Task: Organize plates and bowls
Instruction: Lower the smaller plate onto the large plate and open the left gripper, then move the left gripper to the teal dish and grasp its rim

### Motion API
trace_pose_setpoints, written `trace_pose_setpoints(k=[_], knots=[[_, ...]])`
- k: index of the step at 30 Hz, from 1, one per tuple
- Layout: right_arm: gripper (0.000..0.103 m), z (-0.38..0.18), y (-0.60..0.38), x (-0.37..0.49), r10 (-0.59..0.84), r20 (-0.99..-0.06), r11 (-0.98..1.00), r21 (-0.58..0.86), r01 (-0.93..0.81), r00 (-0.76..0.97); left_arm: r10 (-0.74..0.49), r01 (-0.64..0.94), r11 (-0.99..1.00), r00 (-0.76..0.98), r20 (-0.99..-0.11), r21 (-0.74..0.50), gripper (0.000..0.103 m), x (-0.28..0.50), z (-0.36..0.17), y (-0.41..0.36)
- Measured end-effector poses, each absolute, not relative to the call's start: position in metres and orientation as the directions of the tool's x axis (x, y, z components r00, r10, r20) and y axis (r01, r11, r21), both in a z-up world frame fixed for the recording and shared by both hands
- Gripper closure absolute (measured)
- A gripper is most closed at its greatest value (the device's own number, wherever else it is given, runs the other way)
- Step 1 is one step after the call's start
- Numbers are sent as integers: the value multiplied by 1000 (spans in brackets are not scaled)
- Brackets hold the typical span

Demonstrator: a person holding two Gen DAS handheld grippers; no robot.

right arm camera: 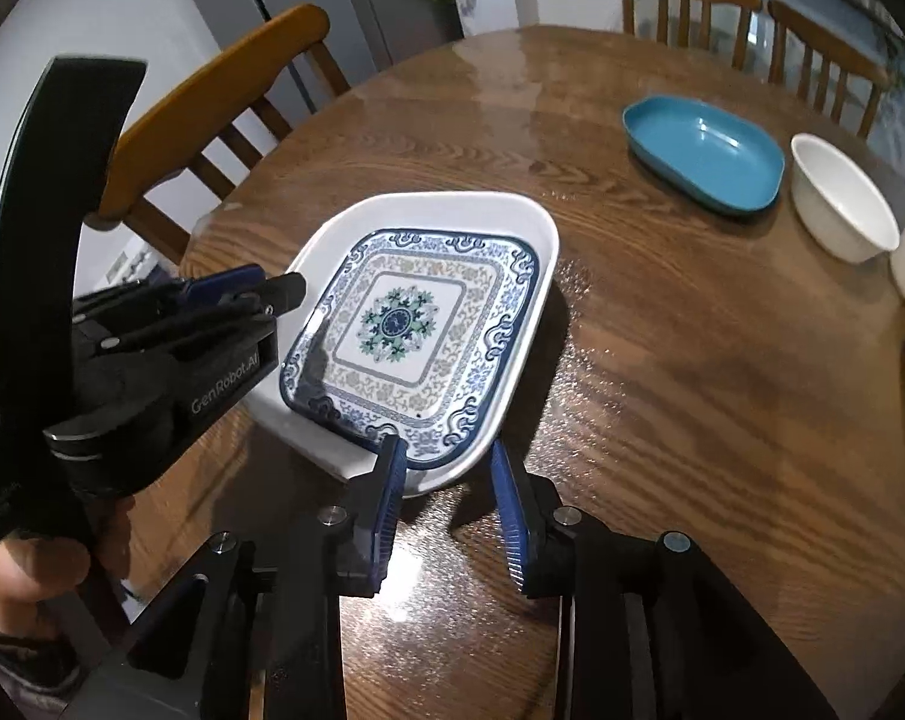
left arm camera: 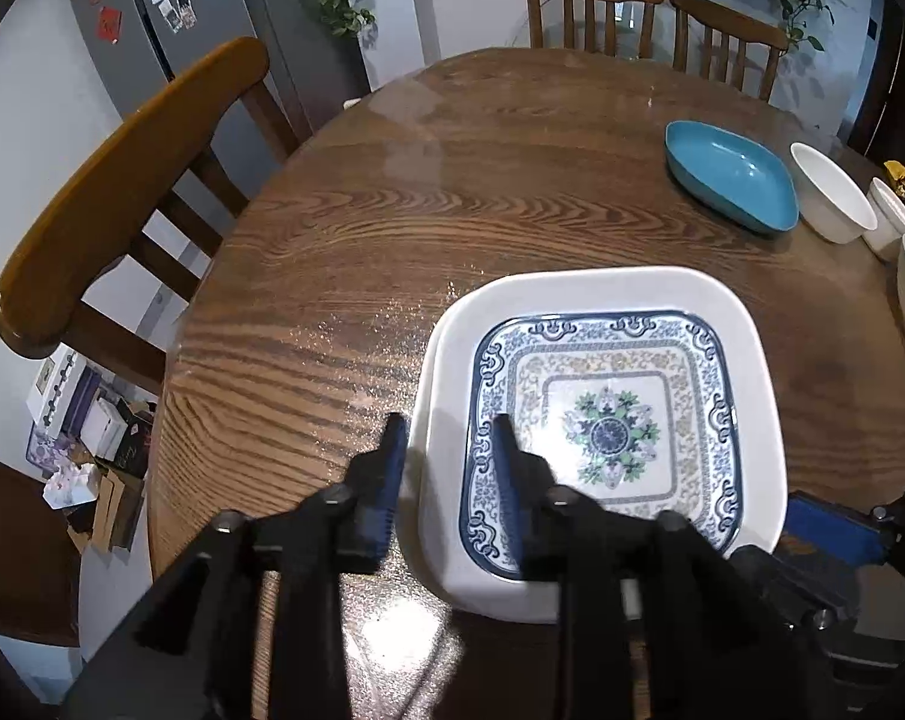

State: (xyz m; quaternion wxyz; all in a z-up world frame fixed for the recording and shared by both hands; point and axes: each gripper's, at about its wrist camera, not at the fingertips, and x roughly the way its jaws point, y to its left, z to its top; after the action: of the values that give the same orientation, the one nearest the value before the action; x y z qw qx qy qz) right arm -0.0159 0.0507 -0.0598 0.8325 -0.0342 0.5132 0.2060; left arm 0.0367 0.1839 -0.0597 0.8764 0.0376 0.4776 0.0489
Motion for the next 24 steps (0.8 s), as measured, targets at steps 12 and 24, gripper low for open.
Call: trace_pose_setpoints(k=[12, 24], knots=[[56, -35, -2, -19, 405, -800, 898, 260, -354, 441, 94, -43, 995, 625, -775, 86, 25, 23, -20, 157], [43, -6, -78, -30, 439, -740, 896, 319, -310, 509, 64, 16, 995, 653, -755, 98, 12, 16, -1, 98]])
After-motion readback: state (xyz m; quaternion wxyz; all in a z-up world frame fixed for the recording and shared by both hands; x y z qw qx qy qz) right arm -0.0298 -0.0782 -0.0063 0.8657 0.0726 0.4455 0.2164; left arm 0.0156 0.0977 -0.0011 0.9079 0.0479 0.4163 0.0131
